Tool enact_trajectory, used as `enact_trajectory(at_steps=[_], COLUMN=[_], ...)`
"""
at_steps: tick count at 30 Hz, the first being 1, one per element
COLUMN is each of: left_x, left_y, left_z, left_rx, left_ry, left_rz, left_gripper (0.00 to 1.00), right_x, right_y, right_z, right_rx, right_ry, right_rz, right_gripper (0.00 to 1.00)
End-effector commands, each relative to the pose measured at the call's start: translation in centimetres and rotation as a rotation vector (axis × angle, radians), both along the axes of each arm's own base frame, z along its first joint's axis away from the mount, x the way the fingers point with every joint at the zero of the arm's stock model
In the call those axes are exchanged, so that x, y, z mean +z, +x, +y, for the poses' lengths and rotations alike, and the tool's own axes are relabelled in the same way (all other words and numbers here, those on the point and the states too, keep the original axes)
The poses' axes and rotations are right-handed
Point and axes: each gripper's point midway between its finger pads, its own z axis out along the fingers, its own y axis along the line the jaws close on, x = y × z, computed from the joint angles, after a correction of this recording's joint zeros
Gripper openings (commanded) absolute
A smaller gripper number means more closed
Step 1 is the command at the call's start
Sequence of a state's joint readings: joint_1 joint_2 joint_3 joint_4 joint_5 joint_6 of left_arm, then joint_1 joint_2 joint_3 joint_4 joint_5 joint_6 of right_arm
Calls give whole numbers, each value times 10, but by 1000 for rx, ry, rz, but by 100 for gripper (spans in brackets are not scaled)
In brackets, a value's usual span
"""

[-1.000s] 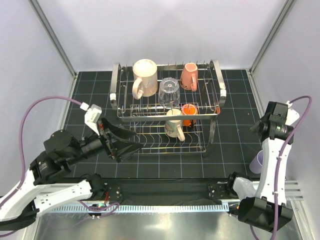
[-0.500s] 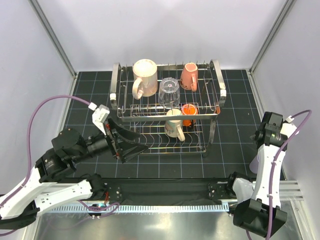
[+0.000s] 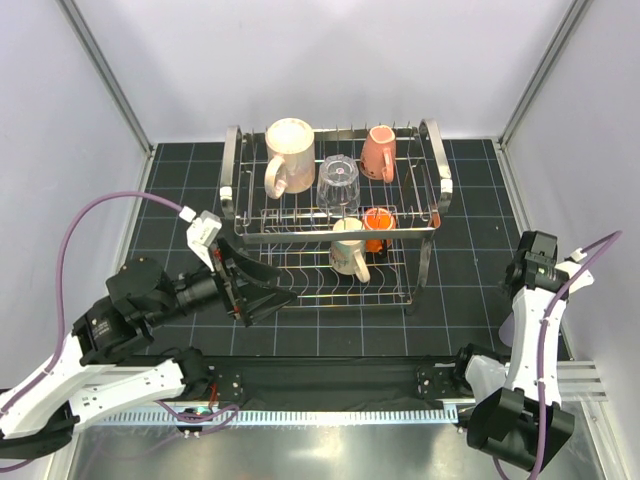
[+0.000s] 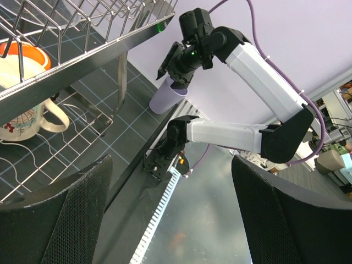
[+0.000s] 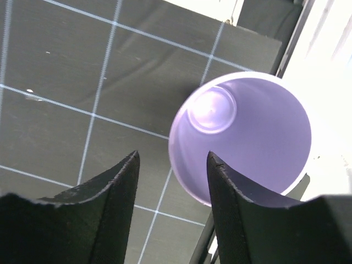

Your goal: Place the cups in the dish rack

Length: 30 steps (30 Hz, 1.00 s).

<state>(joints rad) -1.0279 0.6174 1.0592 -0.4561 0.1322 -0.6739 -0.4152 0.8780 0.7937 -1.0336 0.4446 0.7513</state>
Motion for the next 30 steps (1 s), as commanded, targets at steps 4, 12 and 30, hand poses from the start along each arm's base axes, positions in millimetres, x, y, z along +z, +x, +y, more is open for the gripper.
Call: enact_trajectory(at_steps=[4,12,30], left_x=[8,15,33], left_y=[-1,0,8], left_z=[0,-1,-15], left_rx=[-7,-4,0], left_ry=[-23,-26,-75], left_rz=[-14,-30,4], left_gripper=[85,85,97], right_x=[-9,-15,274], right_y=[0,2,136], right_z=[-1,-5,82], right_rx=[-86,-76,823], right_ry=[13,10,-97], right_rz=[-30,2,-927], right_gripper=[45,4,4])
